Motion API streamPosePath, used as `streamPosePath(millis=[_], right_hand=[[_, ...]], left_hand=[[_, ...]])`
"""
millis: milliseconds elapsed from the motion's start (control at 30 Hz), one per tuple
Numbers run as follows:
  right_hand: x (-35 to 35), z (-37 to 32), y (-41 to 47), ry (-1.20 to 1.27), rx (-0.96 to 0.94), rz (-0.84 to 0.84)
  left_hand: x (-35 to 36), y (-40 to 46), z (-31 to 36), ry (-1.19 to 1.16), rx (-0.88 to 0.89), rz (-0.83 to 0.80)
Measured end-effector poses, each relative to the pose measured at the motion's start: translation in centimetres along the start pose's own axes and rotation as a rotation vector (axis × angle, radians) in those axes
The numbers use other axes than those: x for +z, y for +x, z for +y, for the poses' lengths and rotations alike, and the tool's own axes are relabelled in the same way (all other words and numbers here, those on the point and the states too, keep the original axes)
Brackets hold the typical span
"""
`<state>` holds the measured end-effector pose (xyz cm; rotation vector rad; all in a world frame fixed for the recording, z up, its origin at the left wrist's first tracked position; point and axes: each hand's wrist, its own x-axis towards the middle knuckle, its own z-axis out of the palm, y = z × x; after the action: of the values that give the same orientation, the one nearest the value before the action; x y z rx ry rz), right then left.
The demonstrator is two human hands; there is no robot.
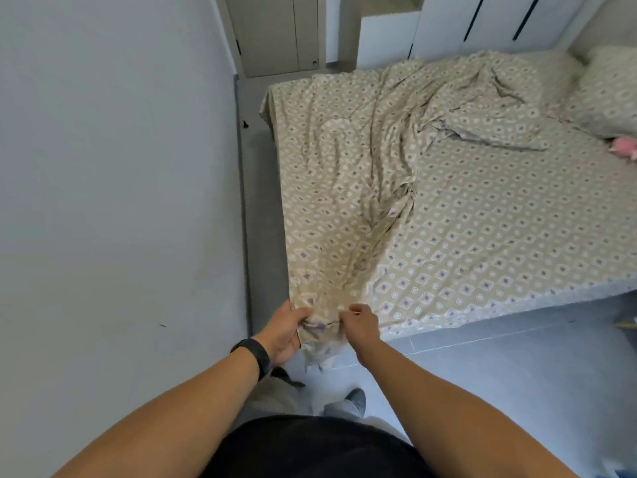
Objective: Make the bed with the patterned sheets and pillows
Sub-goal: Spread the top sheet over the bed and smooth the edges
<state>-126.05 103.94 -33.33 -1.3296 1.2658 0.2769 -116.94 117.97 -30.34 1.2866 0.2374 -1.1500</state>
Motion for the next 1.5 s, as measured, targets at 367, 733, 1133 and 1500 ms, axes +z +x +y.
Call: streamPosePath(millis=[367, 733, 1133, 1500], right_hand=[[0.4, -1.0, -1.4, 0.671, 0.152, -0.29], [-1.7, 4.4, -8.3, 0.406, 0.053, -0.295], [-5.5, -0.1, -3.3, 0.245, 0.206, -0.281], [-16.2, -4.2, 4.4, 0.18, 0.128, -0.174]], left_hand=[[-1.1, -4.3, 0.5, -0.115, 0.102, 0.118], [2.6, -6.9, -6.5, -0.126, -0.203, -0.074], [7.3, -9.7, -7.2, -0.176, -0.022, -0.081], [9.7, -12.5, -9.3, -0.313, 0.138, 0.188]])
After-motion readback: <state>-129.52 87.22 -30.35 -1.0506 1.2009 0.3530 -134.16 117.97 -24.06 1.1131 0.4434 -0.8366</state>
